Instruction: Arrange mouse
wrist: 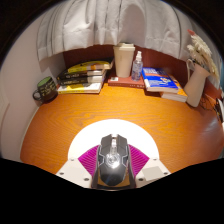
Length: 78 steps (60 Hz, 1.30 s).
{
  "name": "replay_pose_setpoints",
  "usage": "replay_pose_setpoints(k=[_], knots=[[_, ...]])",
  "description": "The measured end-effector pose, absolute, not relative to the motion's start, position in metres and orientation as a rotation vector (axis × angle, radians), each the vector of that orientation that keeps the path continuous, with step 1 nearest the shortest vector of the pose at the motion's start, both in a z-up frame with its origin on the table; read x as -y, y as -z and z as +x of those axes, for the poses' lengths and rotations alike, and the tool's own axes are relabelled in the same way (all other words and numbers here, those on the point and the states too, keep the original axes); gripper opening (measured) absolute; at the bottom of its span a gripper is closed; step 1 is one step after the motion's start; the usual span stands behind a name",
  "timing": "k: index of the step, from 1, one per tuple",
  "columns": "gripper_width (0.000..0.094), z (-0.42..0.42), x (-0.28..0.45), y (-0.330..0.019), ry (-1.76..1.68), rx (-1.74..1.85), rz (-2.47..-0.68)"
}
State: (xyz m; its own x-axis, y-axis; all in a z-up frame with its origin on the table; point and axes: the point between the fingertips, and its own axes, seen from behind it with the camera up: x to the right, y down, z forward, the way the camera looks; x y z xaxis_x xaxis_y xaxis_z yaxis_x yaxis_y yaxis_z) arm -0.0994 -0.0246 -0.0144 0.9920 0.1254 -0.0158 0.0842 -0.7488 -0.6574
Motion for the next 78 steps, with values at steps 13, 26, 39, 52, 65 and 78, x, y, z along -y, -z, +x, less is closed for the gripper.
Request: replay_pose_setpoints(k=[13,26,39,52,65,78], knots=[[0.0640,-0.100,0.024,0.018,-0.070,0.152,-2.428],[0.0862,-0.087,0.037,-0.039,0.012,0.114,-2.375],[0.0858,-0.093,0.089,-0.146,-0.032,0.041,-2.243],[0.0855,-0.096,0.158,-0.213,-0.022,0.025,-2.166],[0.0853,-0.099,0.207,-0.222,-0.011,0.019,-2.156],[0.0855,-0.107,0.225,-0.225,-0.011,0.036,-2.147]])
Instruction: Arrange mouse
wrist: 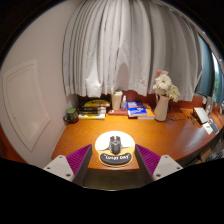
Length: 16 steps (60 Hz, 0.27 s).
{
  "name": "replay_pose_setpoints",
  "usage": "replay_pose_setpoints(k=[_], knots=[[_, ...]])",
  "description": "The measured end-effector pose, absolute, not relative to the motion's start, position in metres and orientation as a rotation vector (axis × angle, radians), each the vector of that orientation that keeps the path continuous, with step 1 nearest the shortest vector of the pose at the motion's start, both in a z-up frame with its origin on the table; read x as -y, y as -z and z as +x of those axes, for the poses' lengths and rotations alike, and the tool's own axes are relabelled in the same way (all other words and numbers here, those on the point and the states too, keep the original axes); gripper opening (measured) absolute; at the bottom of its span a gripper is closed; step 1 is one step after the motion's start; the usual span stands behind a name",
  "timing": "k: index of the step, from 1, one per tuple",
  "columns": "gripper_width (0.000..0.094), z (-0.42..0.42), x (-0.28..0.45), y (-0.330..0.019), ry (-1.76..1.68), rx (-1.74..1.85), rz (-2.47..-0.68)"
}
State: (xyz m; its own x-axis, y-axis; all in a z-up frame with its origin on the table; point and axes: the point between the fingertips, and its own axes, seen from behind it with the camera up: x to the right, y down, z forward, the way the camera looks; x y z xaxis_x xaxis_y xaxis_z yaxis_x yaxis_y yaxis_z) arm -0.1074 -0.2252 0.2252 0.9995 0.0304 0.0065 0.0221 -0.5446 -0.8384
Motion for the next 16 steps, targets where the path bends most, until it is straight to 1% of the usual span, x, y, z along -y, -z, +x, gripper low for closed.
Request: replay_pose_setpoints(k=[7,16], knots=[[0.0855,-0.1082,0.2289,-0.2305,-0.001,0.044,-2.144],[0.0854,-0.1150,0.2318,-0.2289,-0.015,0.053,-2.145]])
